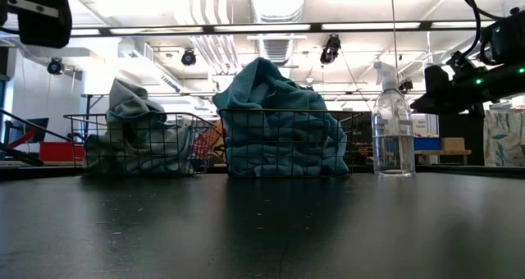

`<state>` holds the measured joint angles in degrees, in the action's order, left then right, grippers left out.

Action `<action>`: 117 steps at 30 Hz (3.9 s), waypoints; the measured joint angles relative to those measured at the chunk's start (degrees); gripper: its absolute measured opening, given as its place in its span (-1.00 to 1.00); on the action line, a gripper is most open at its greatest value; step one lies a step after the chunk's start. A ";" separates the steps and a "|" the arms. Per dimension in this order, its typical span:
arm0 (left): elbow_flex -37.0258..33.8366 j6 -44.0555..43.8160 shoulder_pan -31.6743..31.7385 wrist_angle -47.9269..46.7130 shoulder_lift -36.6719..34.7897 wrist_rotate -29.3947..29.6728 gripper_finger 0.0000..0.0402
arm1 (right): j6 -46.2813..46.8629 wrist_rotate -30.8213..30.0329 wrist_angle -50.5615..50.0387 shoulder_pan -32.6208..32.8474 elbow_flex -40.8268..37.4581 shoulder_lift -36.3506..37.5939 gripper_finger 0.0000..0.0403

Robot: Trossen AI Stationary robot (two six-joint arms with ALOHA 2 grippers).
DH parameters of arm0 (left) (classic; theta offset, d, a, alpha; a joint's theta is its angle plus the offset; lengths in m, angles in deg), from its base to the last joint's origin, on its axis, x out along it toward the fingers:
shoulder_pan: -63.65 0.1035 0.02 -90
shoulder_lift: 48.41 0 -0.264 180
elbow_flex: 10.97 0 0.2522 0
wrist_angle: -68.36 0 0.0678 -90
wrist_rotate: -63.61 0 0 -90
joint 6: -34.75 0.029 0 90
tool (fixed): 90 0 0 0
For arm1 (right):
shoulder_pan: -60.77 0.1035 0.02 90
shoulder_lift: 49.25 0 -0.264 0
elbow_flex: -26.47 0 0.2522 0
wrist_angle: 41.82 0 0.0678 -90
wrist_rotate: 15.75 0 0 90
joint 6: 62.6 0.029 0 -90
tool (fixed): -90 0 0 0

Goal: Sort microfiber towel by color & place in baskets
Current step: Return to Home Position

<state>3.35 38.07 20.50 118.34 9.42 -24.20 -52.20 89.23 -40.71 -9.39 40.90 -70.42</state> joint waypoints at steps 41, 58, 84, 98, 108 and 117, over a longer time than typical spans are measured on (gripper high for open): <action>-0.04 -2.94 0.02 -45.08 -50.76 0.25 -0.58 | 0.03 -0.02 -0.01 0.01 0.00 0.00 -0.41; -0.07 -4.56 0.82 -55.27 -57.87 23.99 -0.58 | 0.03 -0.04 -0.02 0.01 0.00 0.00 -0.41; -0.09 -4.58 32.05 -59.80 -57.27 14.53 -0.58 | 0.01 -0.04 -0.02 0.00 0.00 0.01 -0.41; -0.09 -5.12 60.75 -60.30 -54.59 13.59 -0.58 | 0.03 -0.02 -0.02 0.01 0.00 0.00 -0.41; -0.09 4.27 80.73 -60.37 -50.29 13.63 -0.58 | 0.01 -0.04 -0.02 0.01 0.00 0.00 -0.41; -0.09 3.20 89.45 -55.54 -41.81 13.32 -0.58 | 0.01 -0.03 -0.01 0.01 0.00 0.00 -0.41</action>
<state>3.26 41.27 109.94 62.80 -32.38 -10.88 -52.19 89.20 -40.72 -9.38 40.90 -70.42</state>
